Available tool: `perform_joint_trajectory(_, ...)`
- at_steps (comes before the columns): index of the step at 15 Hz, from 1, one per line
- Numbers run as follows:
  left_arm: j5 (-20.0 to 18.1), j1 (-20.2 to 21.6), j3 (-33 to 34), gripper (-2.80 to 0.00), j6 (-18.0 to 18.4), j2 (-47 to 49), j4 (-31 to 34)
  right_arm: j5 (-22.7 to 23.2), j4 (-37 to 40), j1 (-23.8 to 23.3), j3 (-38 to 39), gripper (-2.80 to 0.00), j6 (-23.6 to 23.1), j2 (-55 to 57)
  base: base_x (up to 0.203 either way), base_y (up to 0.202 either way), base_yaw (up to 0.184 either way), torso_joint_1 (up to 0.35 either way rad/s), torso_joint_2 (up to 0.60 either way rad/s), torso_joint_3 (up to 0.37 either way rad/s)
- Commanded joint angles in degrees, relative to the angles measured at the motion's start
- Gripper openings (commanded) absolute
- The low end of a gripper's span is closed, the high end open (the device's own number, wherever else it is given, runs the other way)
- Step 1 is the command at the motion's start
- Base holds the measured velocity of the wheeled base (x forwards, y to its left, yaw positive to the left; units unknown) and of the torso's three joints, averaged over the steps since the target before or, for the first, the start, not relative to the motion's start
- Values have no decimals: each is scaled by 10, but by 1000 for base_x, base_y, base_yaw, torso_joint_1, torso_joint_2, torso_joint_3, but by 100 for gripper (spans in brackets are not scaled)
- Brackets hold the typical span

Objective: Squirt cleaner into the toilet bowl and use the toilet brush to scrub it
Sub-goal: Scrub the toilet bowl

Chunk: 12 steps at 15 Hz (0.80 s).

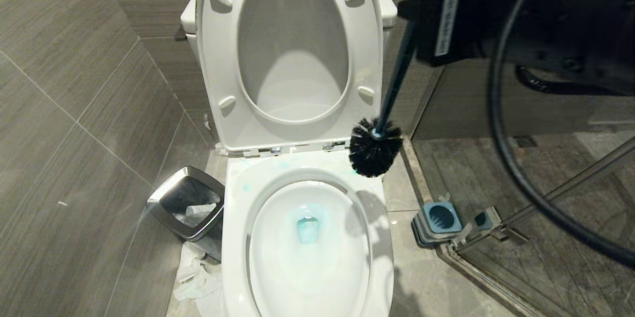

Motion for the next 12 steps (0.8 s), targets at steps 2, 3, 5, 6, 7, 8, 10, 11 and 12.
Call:
perform_joint_trajectory(2, 0, 0, 0, -280, 0, 1, 0, -9, 0, 8, -46, -280, 31, 113, 0, 0, 0, 5, 4, 128)
perform_joint_trajectory(3, 0, 0, 0, -280, 0, 1, 0, -9, 0, 8, -52, -280, 38, 129, 0, 0, 0, 2, 2, 178)
perform_joint_trajectory(5, 0, 0, 0, -280, 0, 1, 0, -7, 0, 8, -62, -280, 54, 159, 0, 0, 0, 2, 4, 188)
perform_joint_trajectory(6, 0, 0, 0, -280, 0, 1, 0, -7, 0, 7, -68, -280, 60, 173, 0, 0, 0, 2, 2, 191)
perform_joint_trajectory(7, 0, 0, 0, -280, 0, 1, 0, -6, 0, 6, -71, -280, 66, 186, 0, 0, 0, 4, 2, 203)
perform_joint_trajectory(8, 0, 0, 0, -280, 0, 1, 0, -5, 0, 3, -72, -280, 75, 200, 0, 0, 0, 2, 0, 200)
perform_joint_trajectory(10, 0, 0, 0, -280, 0, 1, 0, -3, 0, -6, -73, -280, 96, 231, 0, 0, 0, 6, 4, 131)
perform_joint_trajectory(11, 0, 0, 0, -280, 0, 1, 0, 3, -1, -12, -74, -280, 108, 247, 0, 0, 0, -1, -1, 54)
perform_joint_trajectory(12, 0, 0, 0, -280, 0, 1, 0, 13, 0, -18, -74, -280, 117, 262, 0, 0, 0, 7, 4, 32)
